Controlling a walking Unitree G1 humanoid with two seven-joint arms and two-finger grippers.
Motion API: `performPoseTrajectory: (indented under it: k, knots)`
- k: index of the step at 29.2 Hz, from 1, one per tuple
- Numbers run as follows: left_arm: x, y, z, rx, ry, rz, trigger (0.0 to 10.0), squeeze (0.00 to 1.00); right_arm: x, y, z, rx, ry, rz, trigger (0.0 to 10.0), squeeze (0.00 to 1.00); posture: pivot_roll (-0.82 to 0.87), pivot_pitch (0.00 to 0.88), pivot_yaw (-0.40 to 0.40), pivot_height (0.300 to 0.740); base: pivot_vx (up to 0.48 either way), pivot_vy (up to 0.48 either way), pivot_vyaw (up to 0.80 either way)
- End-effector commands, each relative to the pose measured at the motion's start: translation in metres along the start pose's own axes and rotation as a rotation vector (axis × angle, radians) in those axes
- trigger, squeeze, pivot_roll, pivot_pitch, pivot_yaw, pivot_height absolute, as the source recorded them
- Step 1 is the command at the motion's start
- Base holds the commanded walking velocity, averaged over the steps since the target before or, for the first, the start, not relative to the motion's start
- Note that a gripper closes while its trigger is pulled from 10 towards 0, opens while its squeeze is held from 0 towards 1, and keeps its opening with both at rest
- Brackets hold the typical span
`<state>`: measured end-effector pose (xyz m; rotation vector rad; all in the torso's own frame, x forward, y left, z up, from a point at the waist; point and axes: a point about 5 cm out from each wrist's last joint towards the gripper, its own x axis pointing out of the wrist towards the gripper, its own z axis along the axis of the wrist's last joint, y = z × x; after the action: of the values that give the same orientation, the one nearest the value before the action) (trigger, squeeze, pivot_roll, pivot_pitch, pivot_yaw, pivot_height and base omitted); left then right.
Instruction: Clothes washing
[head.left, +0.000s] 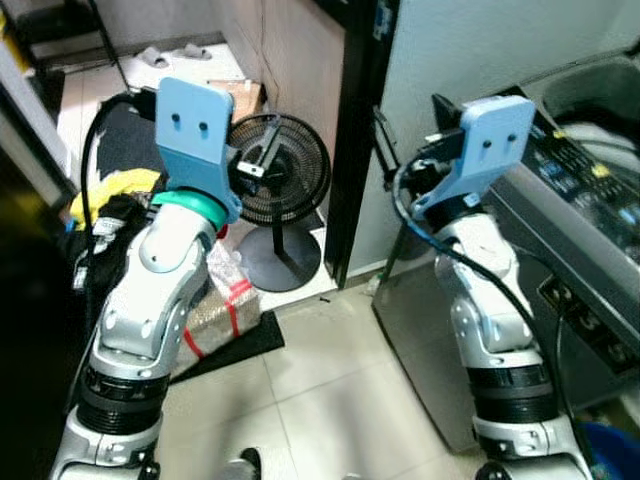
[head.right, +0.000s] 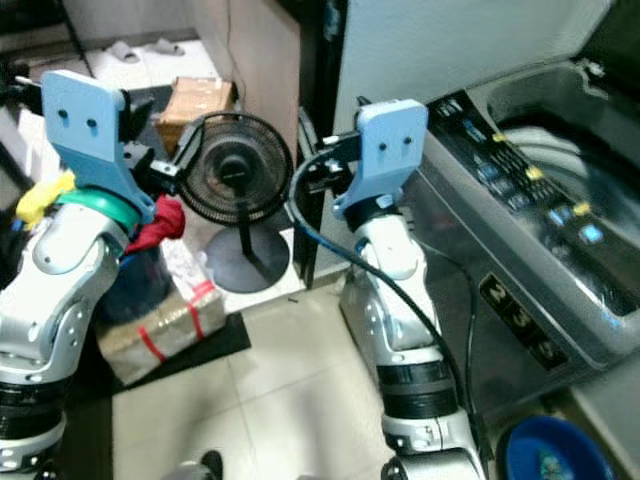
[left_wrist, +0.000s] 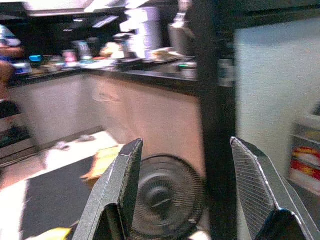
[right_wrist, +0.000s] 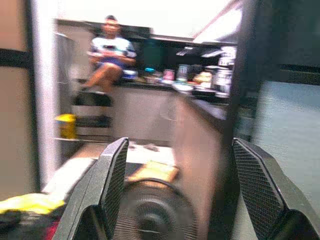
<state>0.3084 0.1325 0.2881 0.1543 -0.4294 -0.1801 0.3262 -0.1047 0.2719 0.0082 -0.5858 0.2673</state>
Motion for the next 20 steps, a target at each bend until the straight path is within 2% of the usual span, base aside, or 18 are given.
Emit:
performPoseTrajectory:
  k: [1,8,12,15,17,18,20]
  knots:
    - [-0.001,-0.003,-0.003,0.003,0.011,-0.011,10.0,0.00,-0.002,-0.002,-0.003,0.001,0.013,-0.004,10.0,0.00,0.04,0.034,-0.004,0.740,0.000,0.000,0.80]
    - [-0.003,-0.003,-0.007,0.003,0.024,-0.007,10.0,0.00,-0.004,-0.003,-0.005,0.002,0.021,-0.004,10.0,0.00,0.04,0.033,-0.003,0.740,0.000,0.000,0.80]
    - [-0.022,0.011,-0.039,-0.020,0.131,0.028,10.0,0.00,-0.027,-0.017,-0.034,0.051,0.142,-0.076,10.0,0.00,0.04,0.035,-0.009,0.740,0.000,0.000,0.80]
    - [-0.022,0.011,-0.039,-0.020,0.131,0.028,10.0,0.00,-0.027,-0.017,-0.034,0.051,0.142,-0.076,10.0,0.00,0.04,0.035,-0.009,0.740,0.000,0.000,0.80]
    - [-0.035,0.018,-0.063,-0.057,0.213,0.057,10.0,0.00,-0.050,-0.028,-0.057,0.070,0.237,-0.128,10.0,0.00,0.03,0.035,-0.011,0.740,0.000,0.000,0.80]
    - [-0.035,0.018,-0.063,-0.057,0.213,0.057,10.0,0.00,-0.050,-0.028,-0.057,0.070,0.237,-0.128,10.0,0.00,0.03,0.035,-0.011,0.740,0.000,0.000,0.80]
    - [-0.045,0.019,-0.082,-0.075,0.276,0.070,10.0,0.00,-0.066,-0.035,-0.071,0.084,0.297,-0.169,10.0,0.00,0.02,0.029,-0.005,0.740,0.000,0.000,0.80]
